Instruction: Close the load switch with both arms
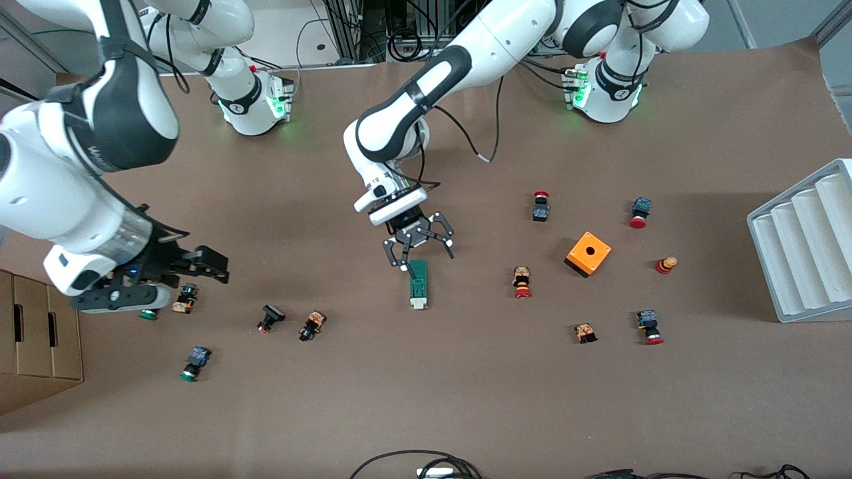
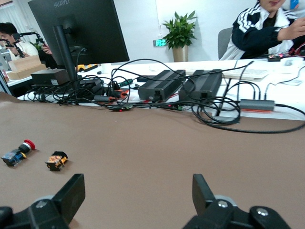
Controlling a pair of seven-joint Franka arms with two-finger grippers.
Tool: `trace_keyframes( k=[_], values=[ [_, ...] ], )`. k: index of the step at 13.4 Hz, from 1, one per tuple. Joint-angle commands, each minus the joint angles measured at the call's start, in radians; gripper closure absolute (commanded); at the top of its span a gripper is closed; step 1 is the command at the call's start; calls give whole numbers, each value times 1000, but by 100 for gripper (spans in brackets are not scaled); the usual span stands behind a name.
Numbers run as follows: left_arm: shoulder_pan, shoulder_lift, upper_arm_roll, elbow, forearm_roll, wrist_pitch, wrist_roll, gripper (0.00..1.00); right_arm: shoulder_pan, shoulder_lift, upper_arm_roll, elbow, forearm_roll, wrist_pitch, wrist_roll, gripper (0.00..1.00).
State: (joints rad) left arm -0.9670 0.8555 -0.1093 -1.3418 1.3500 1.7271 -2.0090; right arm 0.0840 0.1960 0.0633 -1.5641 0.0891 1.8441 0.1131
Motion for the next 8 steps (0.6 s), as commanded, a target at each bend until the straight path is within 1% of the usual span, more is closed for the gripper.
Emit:
trace_keyframes(
  k=[1, 4, 5, 6, 8],
  values=[
    [97, -68, -71, -40, -9, 5, 81, 1, -64, -41, 38, -21, -43, -23, -24, 0],
    [203, -116, -150, -40, -14, 5, 163, 1, -105, -55, 38, -34, -45, -25, -47, 0],
    [235, -131, -173, -40, -43, 6, 196, 1, -119, -56, 39, -37, -45, -23, -62, 0],
    [264, -151, -181, -39, -76, 8, 232, 1, -127, -61, 44, -50, -45, -19, -78, 0],
    [295, -186, -184, -37, -132, 11, 306, 1, -153, -63, 73, -51, -46, -22, -82, 0]
  ],
)
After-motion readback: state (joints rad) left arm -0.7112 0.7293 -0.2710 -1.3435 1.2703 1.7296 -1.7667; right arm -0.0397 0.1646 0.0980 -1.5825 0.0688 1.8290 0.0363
